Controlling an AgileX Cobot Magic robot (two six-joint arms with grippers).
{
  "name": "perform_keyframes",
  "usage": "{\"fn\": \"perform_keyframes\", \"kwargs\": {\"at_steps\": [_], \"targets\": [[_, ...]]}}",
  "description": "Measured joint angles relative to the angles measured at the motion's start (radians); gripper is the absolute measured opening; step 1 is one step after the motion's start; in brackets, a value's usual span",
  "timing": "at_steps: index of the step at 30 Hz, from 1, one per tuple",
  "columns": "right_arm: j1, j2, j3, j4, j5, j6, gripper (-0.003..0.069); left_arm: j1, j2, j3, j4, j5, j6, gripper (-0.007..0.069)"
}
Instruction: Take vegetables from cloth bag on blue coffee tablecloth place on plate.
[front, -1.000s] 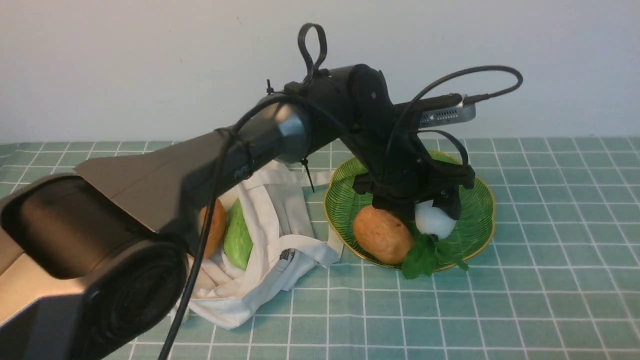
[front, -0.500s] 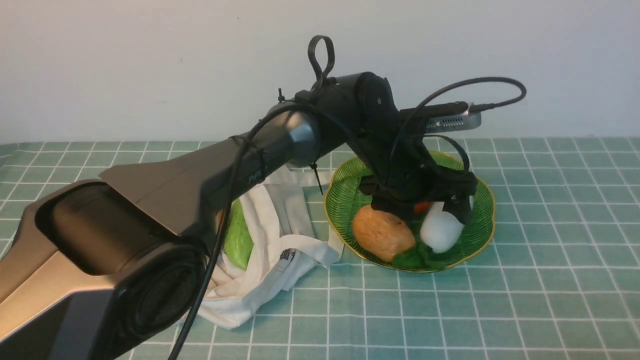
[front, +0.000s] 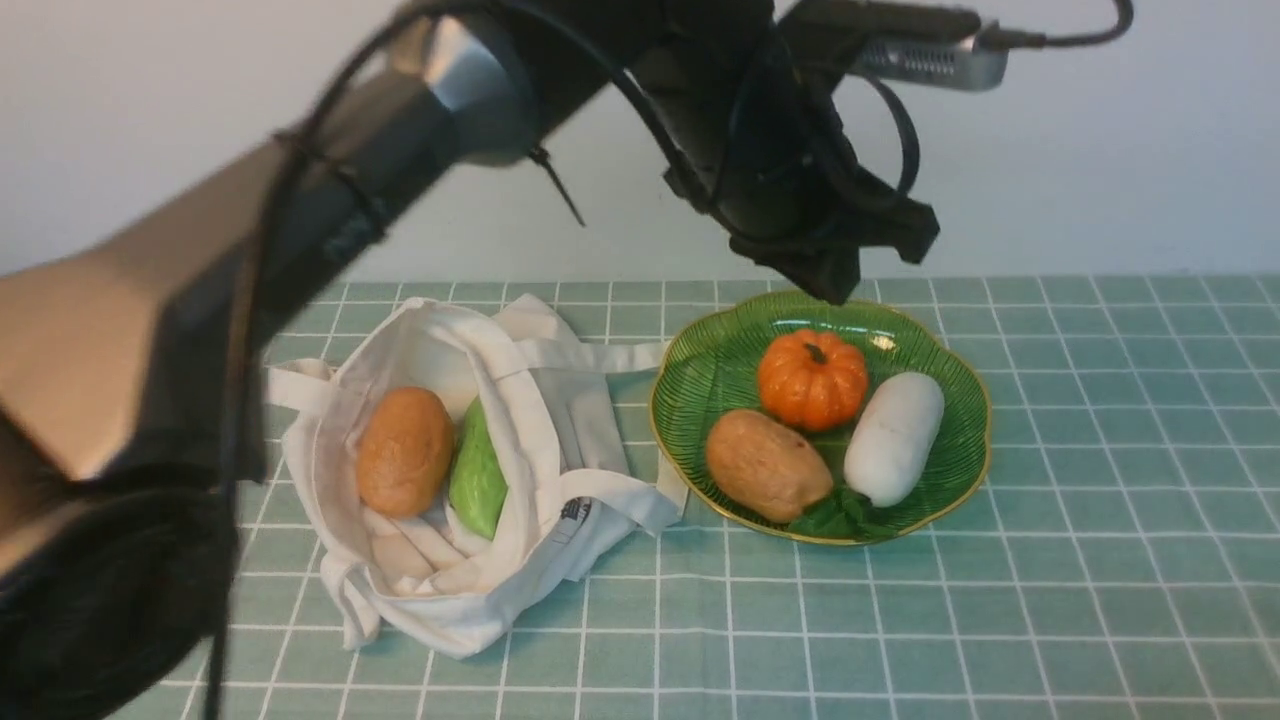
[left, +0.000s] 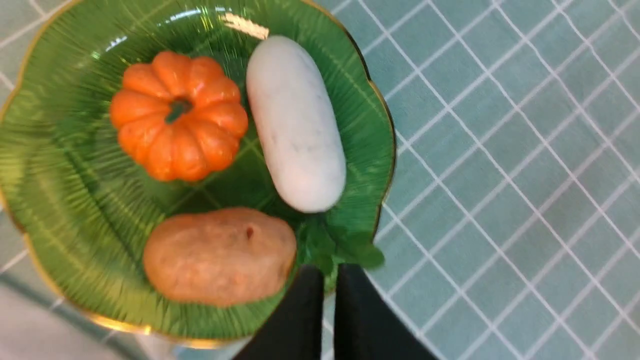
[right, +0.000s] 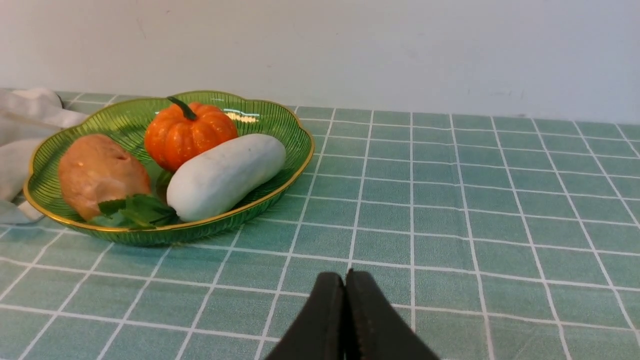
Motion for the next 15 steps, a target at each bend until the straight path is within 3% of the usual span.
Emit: {"fn": "perform_keyframes", "kwargs": {"at_steps": [8,14,15], "targets": [[0.000,0.000,0.000,0.000,0.000,0.000,-0.0015,-0.008,-0.399,0.432,0.099,0.003,0.052,-0.0005],[0.000,0.000,0.000,0.000,0.000,0.000,-0.0015,-0.008,-0.687,0.756,0.158,-0.016,0.021,-0.0005],[0.000,0.000,0.000,0.000,0.000,0.000,-0.0015,-0.008,-0.777,0.866,0.158,-0.078,0.005,-0.0005]]}}
